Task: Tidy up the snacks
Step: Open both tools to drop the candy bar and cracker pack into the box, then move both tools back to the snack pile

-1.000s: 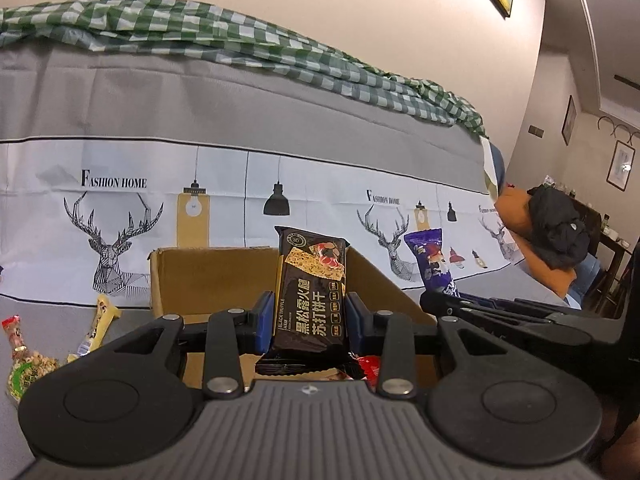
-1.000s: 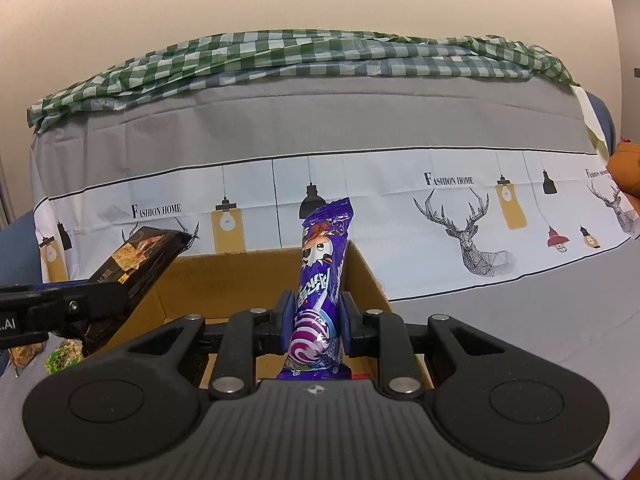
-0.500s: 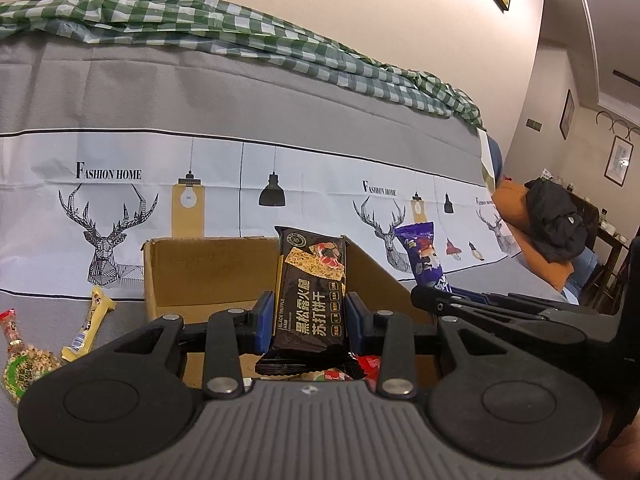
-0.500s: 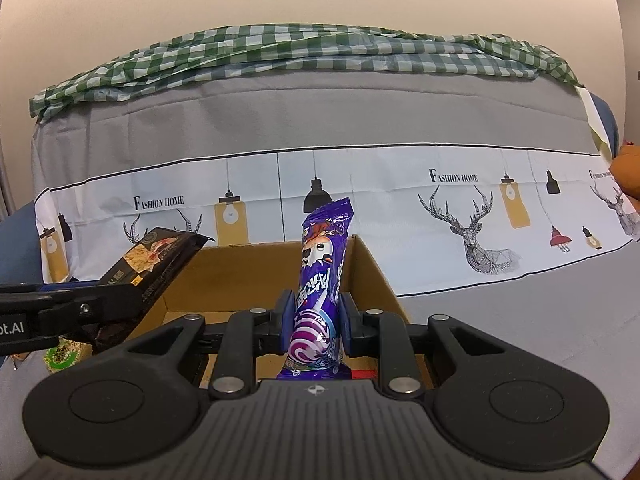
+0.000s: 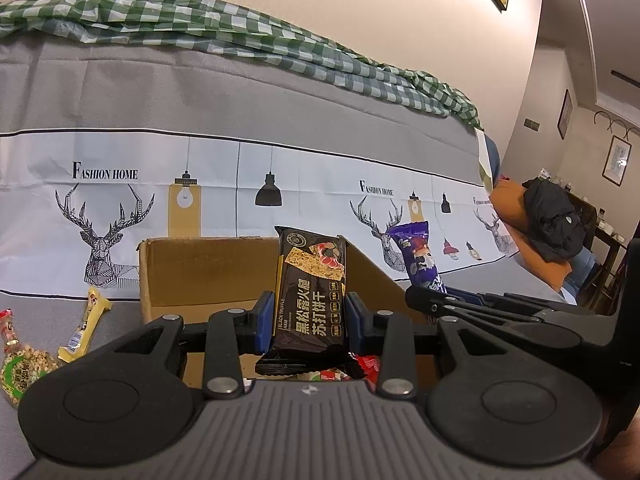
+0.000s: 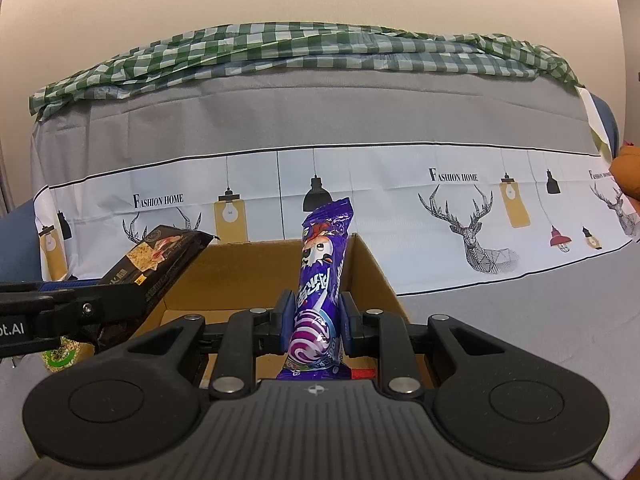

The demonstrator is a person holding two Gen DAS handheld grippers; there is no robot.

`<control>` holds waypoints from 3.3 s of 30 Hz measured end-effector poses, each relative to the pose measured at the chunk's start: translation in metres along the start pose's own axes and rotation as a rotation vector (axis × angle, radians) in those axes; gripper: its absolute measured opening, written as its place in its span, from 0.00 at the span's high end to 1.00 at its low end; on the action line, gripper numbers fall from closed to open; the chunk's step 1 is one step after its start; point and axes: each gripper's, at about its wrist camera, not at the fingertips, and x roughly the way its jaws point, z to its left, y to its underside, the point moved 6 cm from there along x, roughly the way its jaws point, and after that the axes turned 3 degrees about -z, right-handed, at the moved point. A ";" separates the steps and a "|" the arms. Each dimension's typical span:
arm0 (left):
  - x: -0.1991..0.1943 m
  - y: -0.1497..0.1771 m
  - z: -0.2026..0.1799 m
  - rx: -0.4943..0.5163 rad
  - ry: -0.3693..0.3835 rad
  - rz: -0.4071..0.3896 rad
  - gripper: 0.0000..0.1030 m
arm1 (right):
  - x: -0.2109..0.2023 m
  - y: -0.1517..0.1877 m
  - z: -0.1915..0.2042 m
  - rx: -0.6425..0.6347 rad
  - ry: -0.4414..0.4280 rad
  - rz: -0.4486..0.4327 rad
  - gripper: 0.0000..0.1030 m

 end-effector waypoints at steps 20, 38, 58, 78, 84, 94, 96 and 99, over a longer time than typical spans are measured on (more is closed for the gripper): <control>0.006 0.003 -0.003 -0.020 0.022 0.033 0.51 | 0.003 0.002 0.000 -0.009 0.016 0.013 0.74; -0.012 -0.007 0.039 -0.141 -0.049 0.000 0.74 | 0.009 0.004 0.018 0.009 0.009 0.030 0.57; -0.056 0.008 0.291 -0.857 -0.499 0.117 0.75 | 0.000 0.007 0.145 -0.015 -0.249 0.015 0.57; -0.092 0.056 0.363 -1.250 -0.697 0.062 0.20 | 0.050 0.022 0.270 0.007 -0.426 0.251 0.14; -0.090 0.064 0.369 -1.277 -0.724 0.085 0.18 | 0.137 0.061 0.302 0.086 -0.339 0.506 0.08; -0.093 0.066 0.373 -1.277 -0.744 0.103 0.19 | 0.174 0.109 0.341 -0.072 -0.293 0.623 0.11; -0.091 0.062 0.372 -1.272 -0.746 0.105 0.20 | 0.170 0.106 0.338 -0.083 -0.288 0.597 0.18; -0.084 0.058 0.374 -1.260 -0.752 0.112 0.21 | 0.165 0.100 0.326 -0.069 -0.294 0.621 0.20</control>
